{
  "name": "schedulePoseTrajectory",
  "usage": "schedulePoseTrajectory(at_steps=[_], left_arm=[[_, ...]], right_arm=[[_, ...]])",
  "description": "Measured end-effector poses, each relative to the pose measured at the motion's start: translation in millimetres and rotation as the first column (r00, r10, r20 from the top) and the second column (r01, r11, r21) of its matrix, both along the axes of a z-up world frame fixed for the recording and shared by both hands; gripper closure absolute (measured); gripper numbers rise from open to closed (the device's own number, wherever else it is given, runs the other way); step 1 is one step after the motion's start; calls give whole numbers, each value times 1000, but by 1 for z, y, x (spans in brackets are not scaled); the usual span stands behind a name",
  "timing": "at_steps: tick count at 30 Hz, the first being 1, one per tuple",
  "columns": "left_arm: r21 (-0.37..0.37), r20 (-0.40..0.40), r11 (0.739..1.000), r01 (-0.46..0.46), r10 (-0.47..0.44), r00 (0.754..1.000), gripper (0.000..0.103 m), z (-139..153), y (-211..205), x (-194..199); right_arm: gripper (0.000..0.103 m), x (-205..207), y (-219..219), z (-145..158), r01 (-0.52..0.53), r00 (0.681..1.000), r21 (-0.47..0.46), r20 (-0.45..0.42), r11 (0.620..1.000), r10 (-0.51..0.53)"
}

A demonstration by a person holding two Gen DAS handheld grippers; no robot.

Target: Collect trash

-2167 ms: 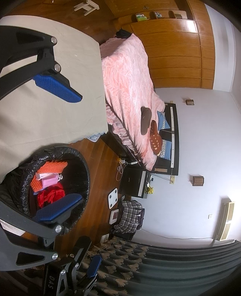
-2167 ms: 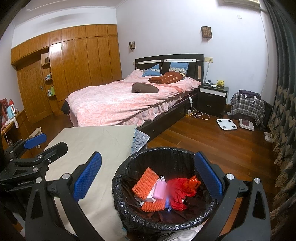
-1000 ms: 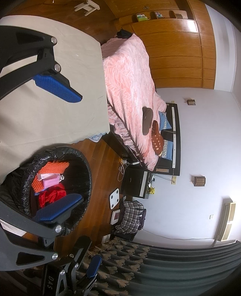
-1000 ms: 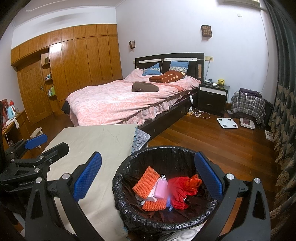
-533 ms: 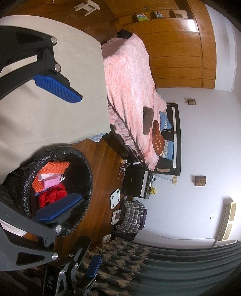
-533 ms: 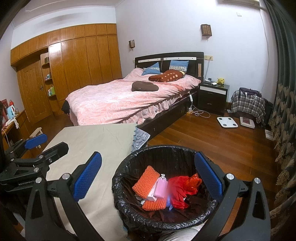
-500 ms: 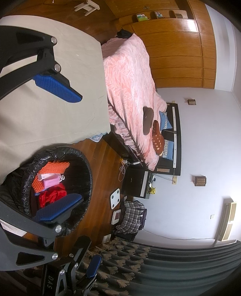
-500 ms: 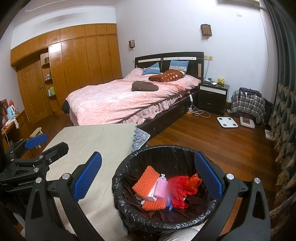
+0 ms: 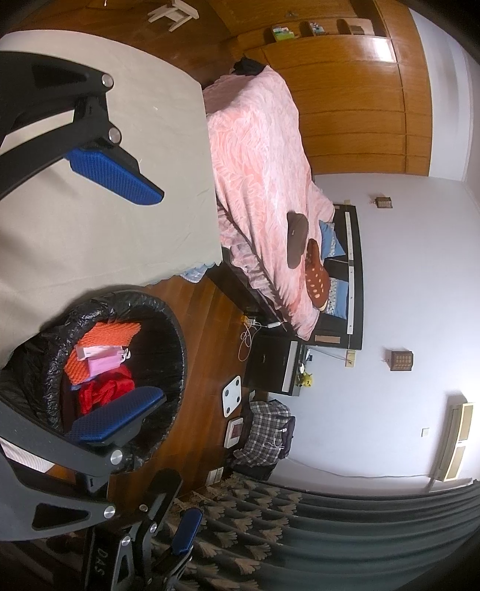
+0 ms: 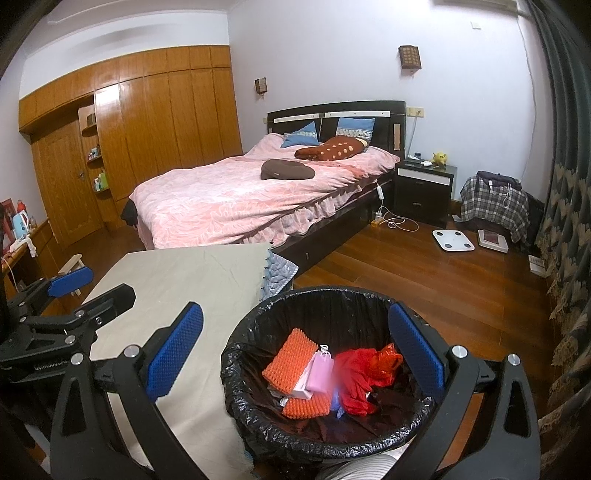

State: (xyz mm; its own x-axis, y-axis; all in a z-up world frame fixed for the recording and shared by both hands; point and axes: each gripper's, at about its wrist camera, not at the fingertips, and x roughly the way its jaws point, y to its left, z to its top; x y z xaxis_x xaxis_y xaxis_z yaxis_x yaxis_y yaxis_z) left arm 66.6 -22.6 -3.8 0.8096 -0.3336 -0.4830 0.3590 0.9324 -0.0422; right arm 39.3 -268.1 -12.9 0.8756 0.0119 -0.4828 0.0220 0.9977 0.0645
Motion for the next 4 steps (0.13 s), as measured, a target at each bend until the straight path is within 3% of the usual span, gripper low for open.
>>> schedulePoseTrajectory(at_steps=[4], left_arm=[[1,2,1000,0,0,1000,6,1,0,0]], right_arm=[[5,0,0,1,-3,1000,-1,-1,1000,3]])
